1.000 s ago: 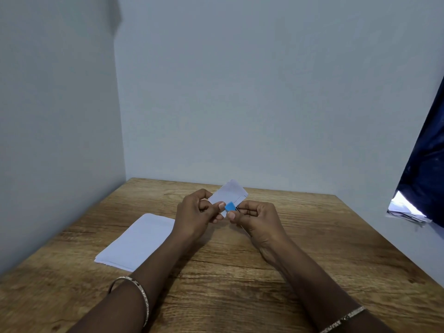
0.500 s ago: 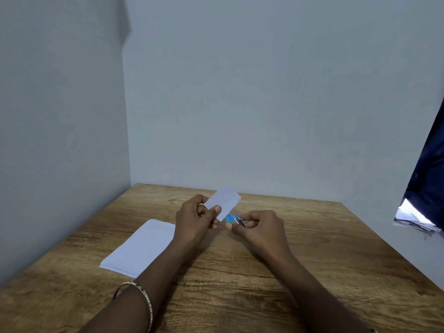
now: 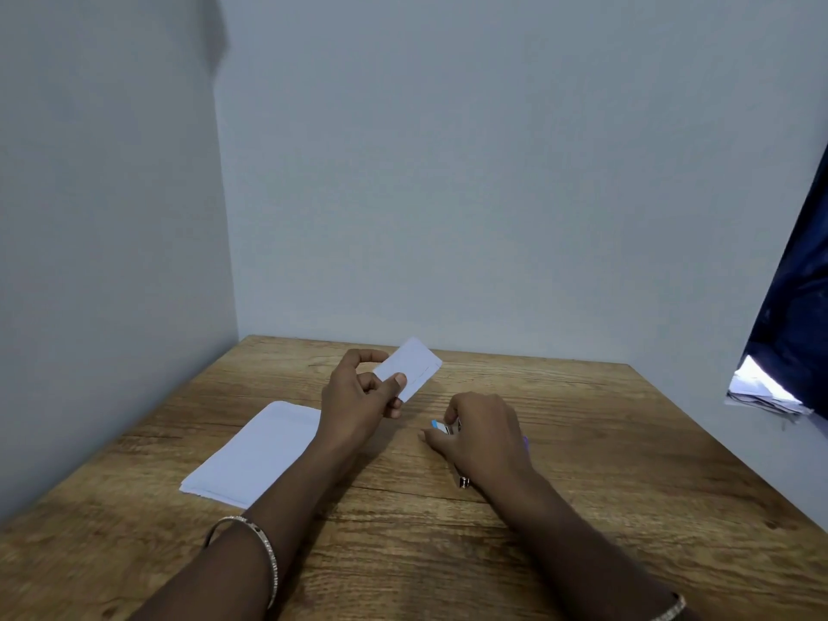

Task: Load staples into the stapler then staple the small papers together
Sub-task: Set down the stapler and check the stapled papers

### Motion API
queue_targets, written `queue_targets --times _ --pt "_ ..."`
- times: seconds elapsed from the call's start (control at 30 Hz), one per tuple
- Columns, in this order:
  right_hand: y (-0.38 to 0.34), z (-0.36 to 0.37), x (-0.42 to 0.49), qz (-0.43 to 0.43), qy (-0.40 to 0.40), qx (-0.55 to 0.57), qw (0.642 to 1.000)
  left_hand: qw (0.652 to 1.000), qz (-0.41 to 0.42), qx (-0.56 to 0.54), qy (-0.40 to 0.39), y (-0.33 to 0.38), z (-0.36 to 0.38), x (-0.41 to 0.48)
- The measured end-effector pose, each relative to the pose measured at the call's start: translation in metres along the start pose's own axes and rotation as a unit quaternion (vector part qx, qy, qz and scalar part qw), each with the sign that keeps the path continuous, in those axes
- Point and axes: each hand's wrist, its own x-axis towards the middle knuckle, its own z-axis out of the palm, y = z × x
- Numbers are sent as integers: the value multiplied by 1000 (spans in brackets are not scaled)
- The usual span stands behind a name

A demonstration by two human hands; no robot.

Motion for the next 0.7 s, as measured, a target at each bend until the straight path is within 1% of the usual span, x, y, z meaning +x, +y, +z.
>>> queue_targets --times 0.3,0.53,0.6,0.63,0.7 --pt "1 -1 1 11 -8 -63 998 1000 -5 -11 -12 -7 0 5" --pt "9 3 3 8 5 -72 997 1000 -2 -16 -20 -7 -1 4" --pt "10 -1 3 34 23 -68 997 1000 -4 -16 -24 -7 -1 3" --pt "10 -4 3 52 44 -59 996 999 -7 -19 -26 -6 -1 3" --pt "14 -14 6 62 112 -10 992 999 -15 -33 -36 -6 -1 3"
